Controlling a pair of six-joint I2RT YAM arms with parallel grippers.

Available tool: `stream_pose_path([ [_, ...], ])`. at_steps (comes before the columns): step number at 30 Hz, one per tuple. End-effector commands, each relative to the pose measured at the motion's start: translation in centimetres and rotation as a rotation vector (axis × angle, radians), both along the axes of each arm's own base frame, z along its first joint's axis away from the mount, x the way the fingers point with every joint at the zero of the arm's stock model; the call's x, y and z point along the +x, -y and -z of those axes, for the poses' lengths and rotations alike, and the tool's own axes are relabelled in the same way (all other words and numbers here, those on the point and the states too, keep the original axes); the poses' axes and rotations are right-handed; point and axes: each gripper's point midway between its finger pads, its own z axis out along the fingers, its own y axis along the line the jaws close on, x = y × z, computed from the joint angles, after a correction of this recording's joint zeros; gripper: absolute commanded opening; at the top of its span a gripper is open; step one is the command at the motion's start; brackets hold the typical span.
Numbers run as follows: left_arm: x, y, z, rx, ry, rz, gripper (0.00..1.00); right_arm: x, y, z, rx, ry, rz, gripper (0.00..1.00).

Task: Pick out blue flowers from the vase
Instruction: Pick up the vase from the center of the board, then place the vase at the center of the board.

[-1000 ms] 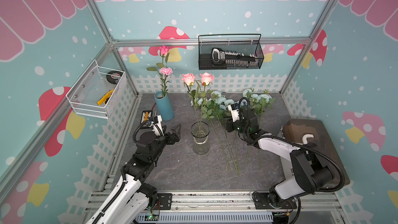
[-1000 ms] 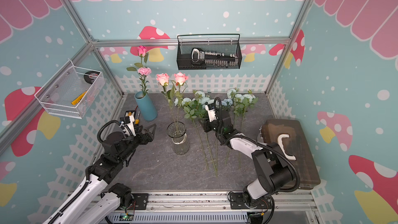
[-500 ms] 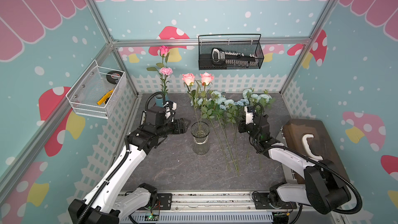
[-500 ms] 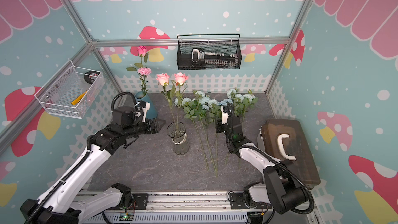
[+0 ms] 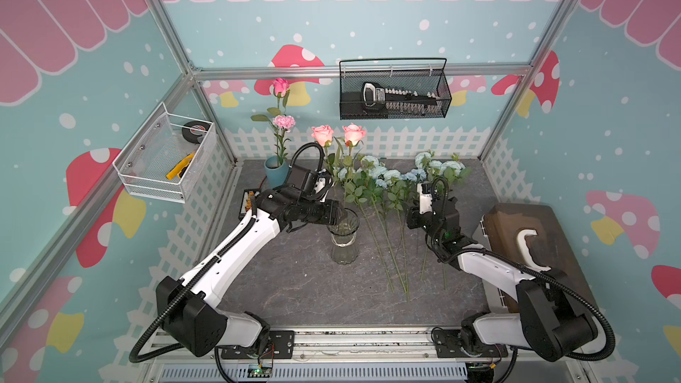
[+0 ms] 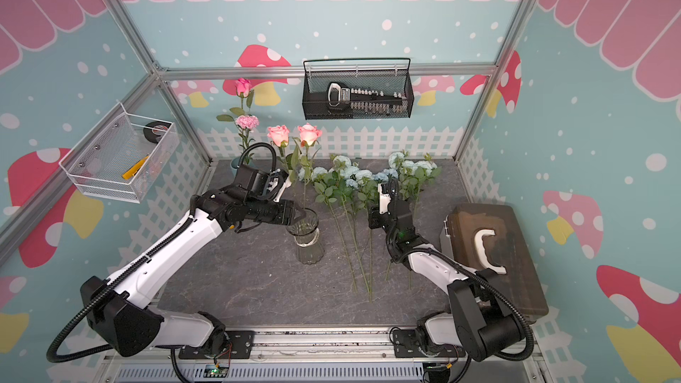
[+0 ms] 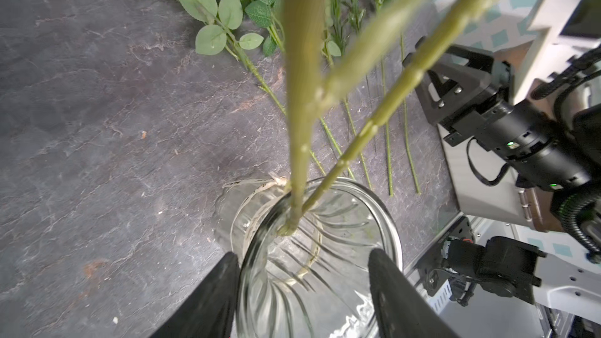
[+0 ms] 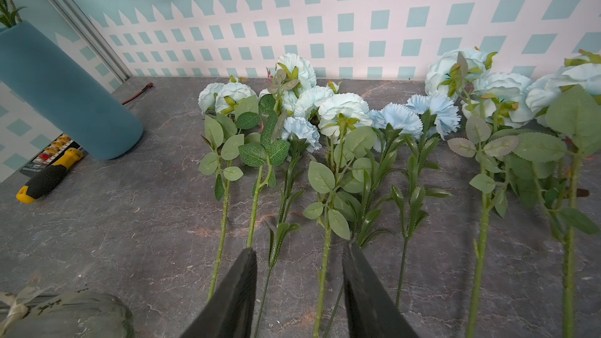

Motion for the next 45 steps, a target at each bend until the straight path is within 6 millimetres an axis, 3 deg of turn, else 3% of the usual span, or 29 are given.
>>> stream_pose_path([
  [1,-0.9,-1.1,1.3,0.115,-0.042,0.018,0.61,0.4,-0.2,-0.8,0.021,0.02,-0.005,0.43],
  [8,-1.1,-1.5,1.9,0.161,-0.058,0.022,0.56,0.5,-0.4,-0.8,0.029,0.018,-0.014,0.42],
  [22,0.6,-1.6,3.0,0.194,-0.046,0.003,0.1,0.6,-0.8,-0.6,0.039,0.007,-0.03,0.42],
  [26,2.6,-2.9,2.3,0.188,-0.008,-0.045,0.0,0.6,-0.8,-0.6,0.042,0.007,-0.032,0.43],
  [29,4.1,-3.5,2.0,0.175,0.009,-0.071,0.0,0.6,-0.9,-0.6,0.045,0.008,-0.034,0.43],
  [30,5.2,-4.6,1.9,0.167,0.006,-0.102,0.0,0.6,-0.9,-0.5,0.045,0.006,-0.034,0.43],
  [45,16.2,-11.0,1.7,0.13,0.026,-0.338,0.0,0.5,-1.0,-0.5,0.051,0.005,-0.041,0.42],
])
